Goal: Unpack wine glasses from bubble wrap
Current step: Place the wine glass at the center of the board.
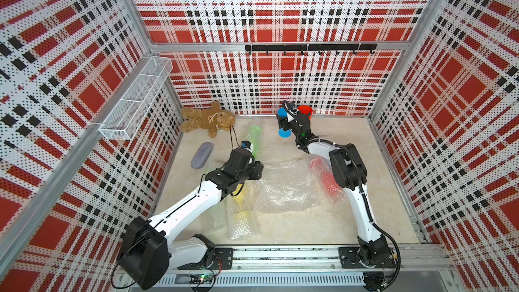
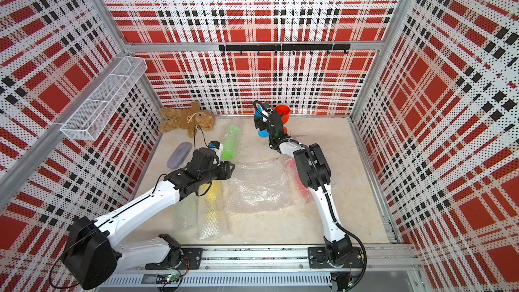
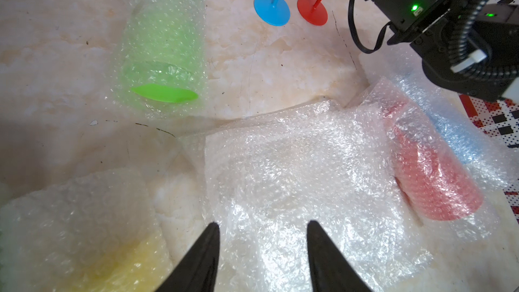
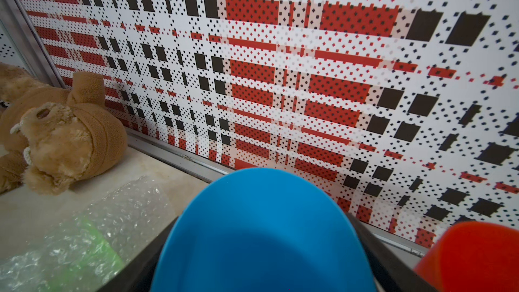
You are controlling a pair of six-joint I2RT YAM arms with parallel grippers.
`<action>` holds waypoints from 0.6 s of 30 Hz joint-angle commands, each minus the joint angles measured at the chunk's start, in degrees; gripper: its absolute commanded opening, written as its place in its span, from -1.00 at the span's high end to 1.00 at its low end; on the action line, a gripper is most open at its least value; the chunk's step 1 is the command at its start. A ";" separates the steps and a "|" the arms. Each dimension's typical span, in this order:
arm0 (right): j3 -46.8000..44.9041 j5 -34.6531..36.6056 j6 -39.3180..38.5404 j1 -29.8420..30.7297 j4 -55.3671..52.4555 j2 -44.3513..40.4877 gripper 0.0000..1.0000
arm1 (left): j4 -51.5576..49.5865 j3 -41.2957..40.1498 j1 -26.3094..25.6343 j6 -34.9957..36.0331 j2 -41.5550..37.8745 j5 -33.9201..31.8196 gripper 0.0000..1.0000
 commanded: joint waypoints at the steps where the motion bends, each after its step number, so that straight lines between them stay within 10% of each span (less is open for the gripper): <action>1: 1.52 -1.66 1.12 -0.71 -1.71 -0.06 -0.77 | 1.14 0.09 0.62 0.94 0.27 0.33 -0.05; 18: -0.54 -3.23 1.77 -1.15 -0.28 -5.12 -0.98 | 1.15 -0.11 0.85 0.97 -0.32 -0.70 -0.06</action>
